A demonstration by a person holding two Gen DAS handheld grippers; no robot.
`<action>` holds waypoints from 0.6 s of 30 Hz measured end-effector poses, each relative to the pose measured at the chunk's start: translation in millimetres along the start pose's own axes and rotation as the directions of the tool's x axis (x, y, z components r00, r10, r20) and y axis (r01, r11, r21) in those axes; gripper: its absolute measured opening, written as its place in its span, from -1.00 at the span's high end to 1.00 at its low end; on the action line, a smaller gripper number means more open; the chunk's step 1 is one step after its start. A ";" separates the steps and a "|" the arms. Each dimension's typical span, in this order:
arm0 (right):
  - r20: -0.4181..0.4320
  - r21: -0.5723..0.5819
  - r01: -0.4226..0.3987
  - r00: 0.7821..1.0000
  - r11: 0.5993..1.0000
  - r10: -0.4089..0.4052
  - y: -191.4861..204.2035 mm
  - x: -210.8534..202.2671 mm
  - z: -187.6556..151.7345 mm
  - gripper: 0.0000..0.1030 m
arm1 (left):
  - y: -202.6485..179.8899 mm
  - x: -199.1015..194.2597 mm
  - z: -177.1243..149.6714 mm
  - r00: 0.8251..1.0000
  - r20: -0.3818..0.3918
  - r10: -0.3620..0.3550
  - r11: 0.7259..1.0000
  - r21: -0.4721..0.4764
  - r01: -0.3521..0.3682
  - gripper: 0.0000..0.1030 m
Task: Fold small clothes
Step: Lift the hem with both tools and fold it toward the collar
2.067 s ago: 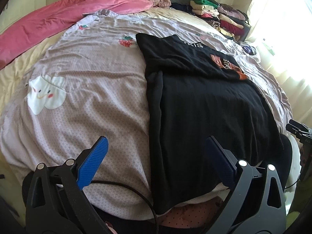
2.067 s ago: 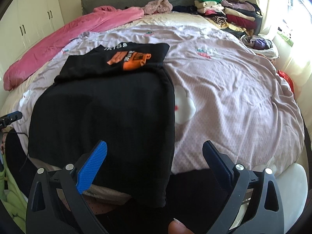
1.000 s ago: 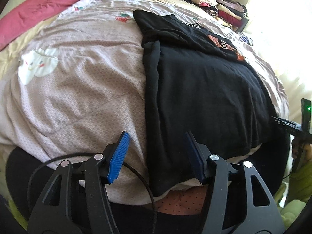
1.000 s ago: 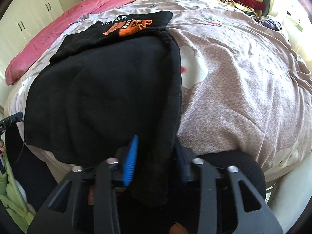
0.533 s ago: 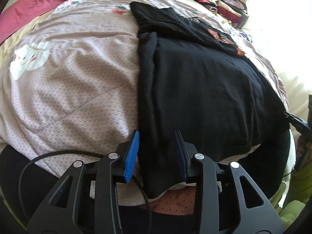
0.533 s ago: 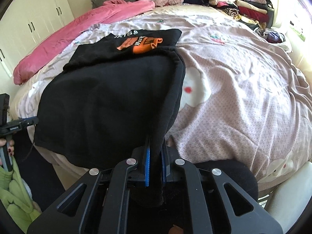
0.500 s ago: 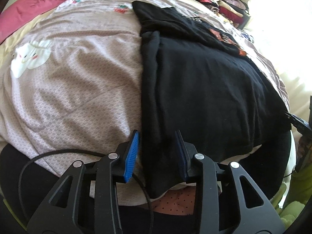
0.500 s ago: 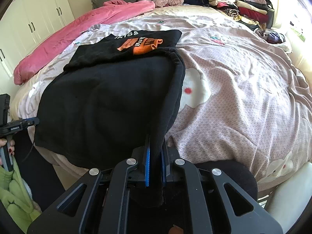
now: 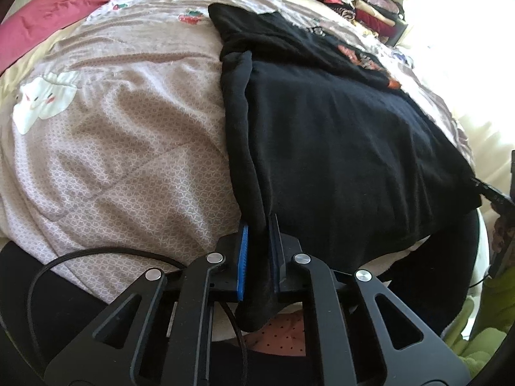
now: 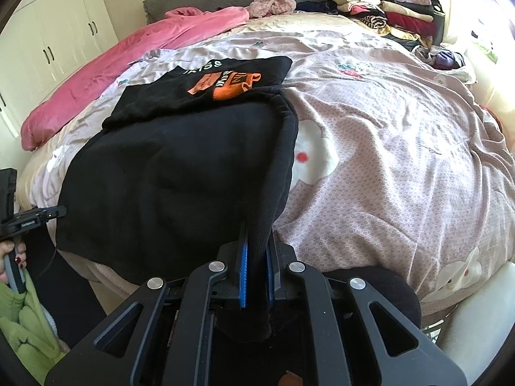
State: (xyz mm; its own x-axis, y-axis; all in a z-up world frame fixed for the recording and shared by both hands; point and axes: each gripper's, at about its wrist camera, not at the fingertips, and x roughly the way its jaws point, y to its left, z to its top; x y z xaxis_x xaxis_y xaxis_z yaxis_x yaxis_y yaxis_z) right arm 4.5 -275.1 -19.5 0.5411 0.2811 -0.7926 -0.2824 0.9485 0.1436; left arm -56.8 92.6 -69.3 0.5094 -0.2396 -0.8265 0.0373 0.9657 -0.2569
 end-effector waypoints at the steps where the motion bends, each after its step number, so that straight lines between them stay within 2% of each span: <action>1: 0.003 0.000 0.001 1.000 1.000 -0.001 0.5 -0.8 0.4 0.85 | 0.5 -3.1 0.2 1.000 0.008 -0.007 1.000 0.000 0.007 0.91; 10: 0.064 0.018 -0.011 0.998 1.000 0.010 0.8 -15.8 9.2 0.85 | 0.8 -30.8 12.9 0.995 0.091 -0.049 0.999 -0.016 0.051 0.91; 18: 0.137 0.084 -0.026 0.990 0.996 0.014 -11.5 -28.9 24.1 0.85 | 9.1 -44.6 39.4 0.984 0.165 -0.066 0.996 -0.044 0.074 0.91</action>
State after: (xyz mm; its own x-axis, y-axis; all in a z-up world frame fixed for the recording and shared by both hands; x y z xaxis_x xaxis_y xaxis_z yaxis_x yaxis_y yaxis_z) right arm 11.3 -290.6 16.1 0.6407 0.3120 -0.7015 -0.2286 0.9498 0.2136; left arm -45.3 115.9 -15.1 0.6409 -0.2826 -0.7137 0.0371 0.9401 -0.3389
